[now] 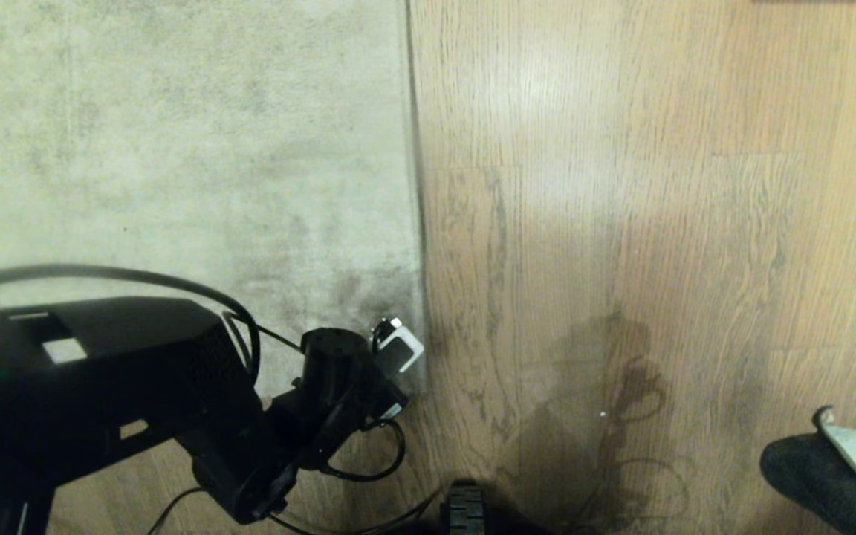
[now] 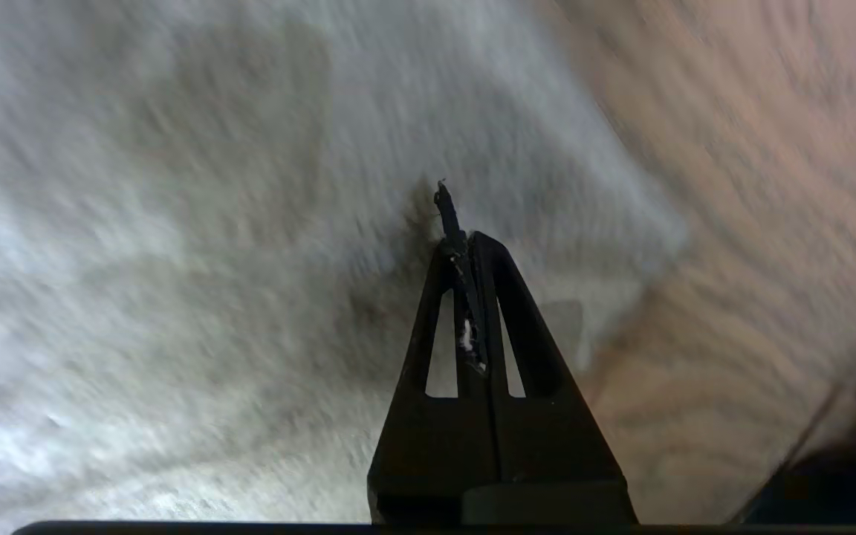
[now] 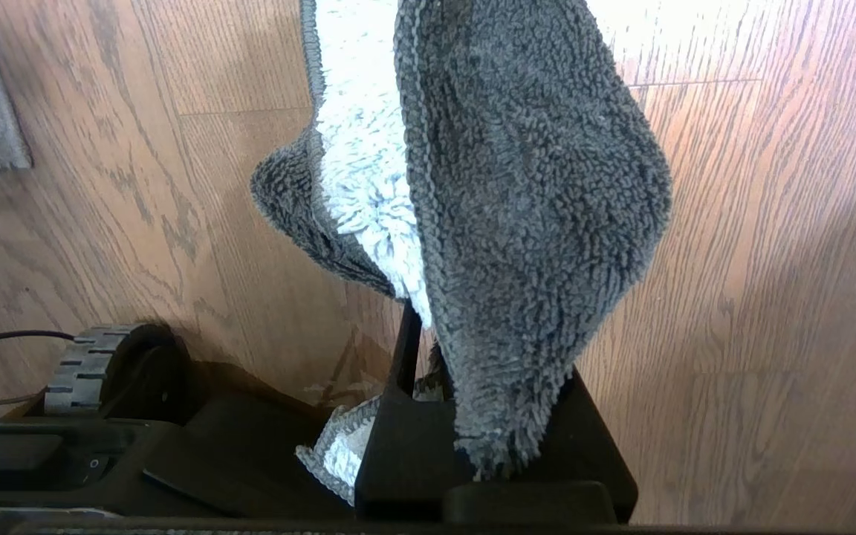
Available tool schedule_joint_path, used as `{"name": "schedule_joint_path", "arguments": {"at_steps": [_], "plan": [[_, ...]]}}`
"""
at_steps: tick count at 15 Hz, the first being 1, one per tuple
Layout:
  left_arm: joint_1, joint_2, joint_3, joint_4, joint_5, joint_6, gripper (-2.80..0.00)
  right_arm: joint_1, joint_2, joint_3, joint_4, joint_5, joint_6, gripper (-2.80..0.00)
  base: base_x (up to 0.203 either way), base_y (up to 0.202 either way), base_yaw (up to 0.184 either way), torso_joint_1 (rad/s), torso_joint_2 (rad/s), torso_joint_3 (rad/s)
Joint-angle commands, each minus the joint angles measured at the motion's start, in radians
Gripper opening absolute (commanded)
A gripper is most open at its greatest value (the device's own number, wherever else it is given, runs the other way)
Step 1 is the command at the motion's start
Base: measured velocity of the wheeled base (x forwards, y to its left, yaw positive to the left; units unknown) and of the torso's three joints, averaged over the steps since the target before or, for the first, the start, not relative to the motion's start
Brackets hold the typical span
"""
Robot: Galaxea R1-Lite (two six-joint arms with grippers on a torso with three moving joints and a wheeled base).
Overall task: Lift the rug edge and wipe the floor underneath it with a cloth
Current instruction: Lay down the carpet
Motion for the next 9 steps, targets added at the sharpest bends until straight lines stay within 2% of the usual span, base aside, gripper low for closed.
{"name": "schedule_joint_path", "arguments": {"at_steps": [1,9], "plan": [[0.01,0.016,0.028,-0.002,0.002,0.005,-2.8,0.001,0.001,-0.002,0.0,0.0,0.0,-2.8,0.0,0.0,0.0,0.0,0.0,0.0],[0.049,0.033,0.015,-0.042,0.002,0.059,-2.8,0.001,0.002,0.0,0.0,0.0,0.0,-2.8,0.0,0.0,0.0,0.0,0.0,0.0]]}}
